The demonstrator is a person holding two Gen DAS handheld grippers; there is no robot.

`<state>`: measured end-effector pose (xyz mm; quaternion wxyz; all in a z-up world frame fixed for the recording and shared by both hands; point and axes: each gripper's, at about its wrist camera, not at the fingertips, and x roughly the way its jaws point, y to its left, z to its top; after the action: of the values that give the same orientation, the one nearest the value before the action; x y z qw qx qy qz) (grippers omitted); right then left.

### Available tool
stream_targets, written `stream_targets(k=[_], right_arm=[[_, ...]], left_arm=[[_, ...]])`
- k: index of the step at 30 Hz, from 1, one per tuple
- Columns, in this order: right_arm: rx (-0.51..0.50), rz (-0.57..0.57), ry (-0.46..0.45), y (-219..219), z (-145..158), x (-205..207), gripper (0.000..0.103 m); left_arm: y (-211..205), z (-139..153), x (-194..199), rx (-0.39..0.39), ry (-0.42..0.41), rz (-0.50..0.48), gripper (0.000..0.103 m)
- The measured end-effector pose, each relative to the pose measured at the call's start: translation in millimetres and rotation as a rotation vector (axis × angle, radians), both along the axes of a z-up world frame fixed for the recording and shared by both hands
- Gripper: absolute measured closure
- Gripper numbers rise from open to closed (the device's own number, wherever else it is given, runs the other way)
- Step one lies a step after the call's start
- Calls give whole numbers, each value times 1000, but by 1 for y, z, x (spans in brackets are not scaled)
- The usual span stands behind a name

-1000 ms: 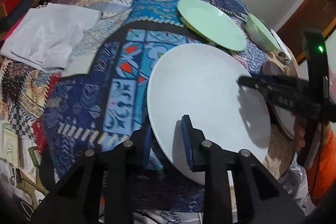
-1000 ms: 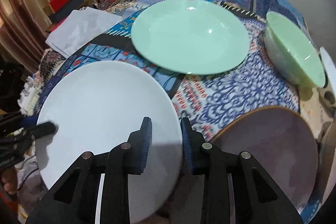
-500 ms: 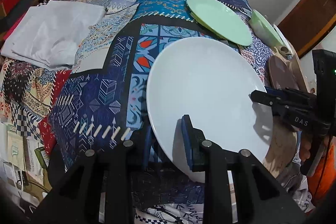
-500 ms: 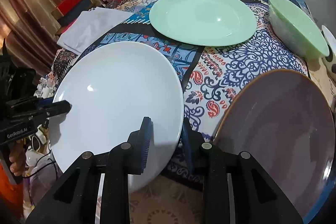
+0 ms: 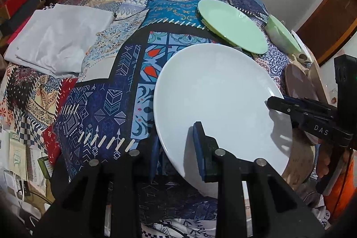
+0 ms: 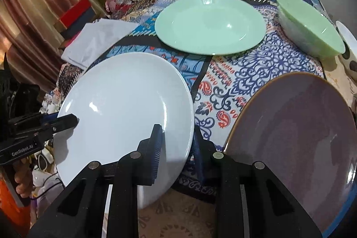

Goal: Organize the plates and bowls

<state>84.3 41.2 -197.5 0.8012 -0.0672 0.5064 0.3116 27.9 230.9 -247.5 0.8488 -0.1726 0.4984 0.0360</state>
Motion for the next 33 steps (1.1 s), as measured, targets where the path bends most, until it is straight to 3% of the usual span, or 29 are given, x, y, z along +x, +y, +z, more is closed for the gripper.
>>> stream_targets(k=[15, 33], right_arm=[[59, -62, -88, -39, 37, -1, 79], [84, -197, -127, -123, 59, -4, 79]], left_arm=[[-31, 43, 11, 41, -95, -56, 75], [-111, 69, 44, 38, -133, -182, 75]])
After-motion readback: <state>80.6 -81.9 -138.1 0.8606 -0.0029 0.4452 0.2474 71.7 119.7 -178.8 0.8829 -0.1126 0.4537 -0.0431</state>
